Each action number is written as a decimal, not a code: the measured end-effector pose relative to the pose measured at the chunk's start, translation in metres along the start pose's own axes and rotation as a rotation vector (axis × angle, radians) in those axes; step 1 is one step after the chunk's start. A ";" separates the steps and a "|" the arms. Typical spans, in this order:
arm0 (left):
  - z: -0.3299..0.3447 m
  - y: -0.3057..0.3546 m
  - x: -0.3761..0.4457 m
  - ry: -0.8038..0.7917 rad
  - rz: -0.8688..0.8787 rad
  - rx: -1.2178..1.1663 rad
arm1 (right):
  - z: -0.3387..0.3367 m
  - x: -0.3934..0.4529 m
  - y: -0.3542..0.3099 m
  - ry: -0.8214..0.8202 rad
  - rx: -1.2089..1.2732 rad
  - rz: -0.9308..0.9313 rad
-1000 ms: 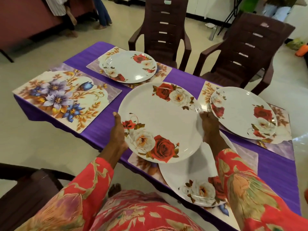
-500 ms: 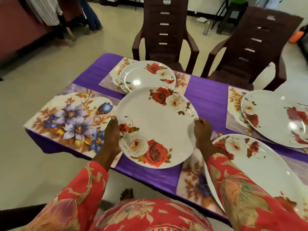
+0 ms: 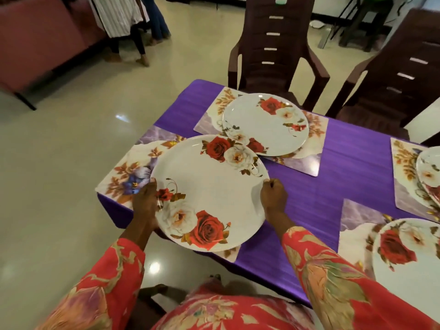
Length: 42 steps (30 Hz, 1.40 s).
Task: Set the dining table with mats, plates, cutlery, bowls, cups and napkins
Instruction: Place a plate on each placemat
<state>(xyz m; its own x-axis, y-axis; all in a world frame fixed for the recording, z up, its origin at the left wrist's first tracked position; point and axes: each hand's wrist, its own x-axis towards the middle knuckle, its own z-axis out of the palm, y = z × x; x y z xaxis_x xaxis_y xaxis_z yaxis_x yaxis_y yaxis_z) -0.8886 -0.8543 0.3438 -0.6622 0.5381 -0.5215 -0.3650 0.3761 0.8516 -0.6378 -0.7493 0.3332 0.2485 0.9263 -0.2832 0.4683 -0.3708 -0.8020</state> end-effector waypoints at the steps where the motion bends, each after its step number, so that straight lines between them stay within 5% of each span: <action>1: -0.006 0.004 0.005 0.048 -0.006 0.006 | 0.009 -0.002 -0.003 -0.013 -0.020 -0.008; 9: -0.037 0.011 0.051 0.242 0.114 0.244 | 0.056 -0.011 -0.013 -0.089 -0.219 -0.037; 19: -0.036 0.017 0.083 0.254 0.231 0.364 | 0.068 -0.006 -0.015 -0.110 -0.333 -0.114; 42: -0.032 0.016 0.105 0.283 0.264 0.424 | 0.074 -0.012 -0.019 -0.060 -0.140 0.023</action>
<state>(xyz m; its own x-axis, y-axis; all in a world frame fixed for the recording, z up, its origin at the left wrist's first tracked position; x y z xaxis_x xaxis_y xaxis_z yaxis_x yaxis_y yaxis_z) -0.9852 -0.8163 0.3046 -0.8658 0.4541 -0.2100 0.0921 0.5572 0.8253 -0.7123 -0.7487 0.3126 0.2113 0.9184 -0.3345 0.5776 -0.3934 -0.7153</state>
